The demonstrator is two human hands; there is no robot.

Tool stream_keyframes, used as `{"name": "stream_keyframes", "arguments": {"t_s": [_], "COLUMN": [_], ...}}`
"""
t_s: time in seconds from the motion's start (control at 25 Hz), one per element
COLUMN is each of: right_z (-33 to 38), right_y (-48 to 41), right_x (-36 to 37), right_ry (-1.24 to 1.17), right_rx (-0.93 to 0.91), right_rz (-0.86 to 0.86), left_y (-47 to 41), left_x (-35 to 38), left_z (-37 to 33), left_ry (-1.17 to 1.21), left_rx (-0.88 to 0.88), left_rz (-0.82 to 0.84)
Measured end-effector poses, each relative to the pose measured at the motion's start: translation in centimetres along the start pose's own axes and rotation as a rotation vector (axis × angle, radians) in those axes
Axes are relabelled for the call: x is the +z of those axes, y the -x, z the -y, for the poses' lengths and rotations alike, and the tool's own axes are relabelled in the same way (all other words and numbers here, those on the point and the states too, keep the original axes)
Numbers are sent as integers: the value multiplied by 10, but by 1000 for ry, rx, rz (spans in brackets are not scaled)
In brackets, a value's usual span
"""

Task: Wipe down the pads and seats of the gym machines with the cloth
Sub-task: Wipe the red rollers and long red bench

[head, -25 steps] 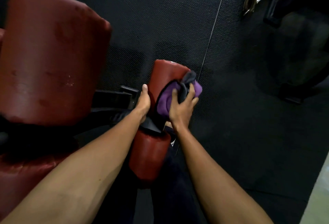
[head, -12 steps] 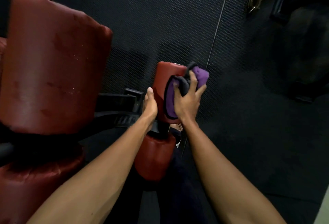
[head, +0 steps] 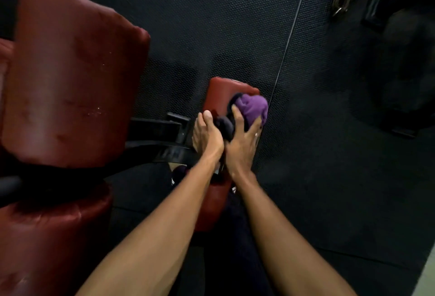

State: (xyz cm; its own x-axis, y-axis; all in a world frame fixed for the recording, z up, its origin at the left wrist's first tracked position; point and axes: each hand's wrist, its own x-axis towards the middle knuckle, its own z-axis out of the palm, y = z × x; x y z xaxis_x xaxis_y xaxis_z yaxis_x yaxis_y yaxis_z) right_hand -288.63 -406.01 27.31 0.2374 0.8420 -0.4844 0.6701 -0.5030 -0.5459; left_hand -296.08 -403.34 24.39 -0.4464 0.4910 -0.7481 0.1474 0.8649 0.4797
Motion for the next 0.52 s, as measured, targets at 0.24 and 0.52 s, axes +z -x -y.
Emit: {"name": "stream_keyframes", "arguments": {"t_s": [0.24, 0.52], "right_z": [-9, -22], "right_y": [-49, 51], "right_x": [-3, 15], "right_ry": [-314, -89], "right_rx": [484, 77], "right_rz": [-200, 30], "left_y": [-73, 18], "left_x": [5, -6], "left_z": [57, 2], "left_ry": [163, -72], "left_rx": [-154, -29], "left_rz": [193, 30]}}
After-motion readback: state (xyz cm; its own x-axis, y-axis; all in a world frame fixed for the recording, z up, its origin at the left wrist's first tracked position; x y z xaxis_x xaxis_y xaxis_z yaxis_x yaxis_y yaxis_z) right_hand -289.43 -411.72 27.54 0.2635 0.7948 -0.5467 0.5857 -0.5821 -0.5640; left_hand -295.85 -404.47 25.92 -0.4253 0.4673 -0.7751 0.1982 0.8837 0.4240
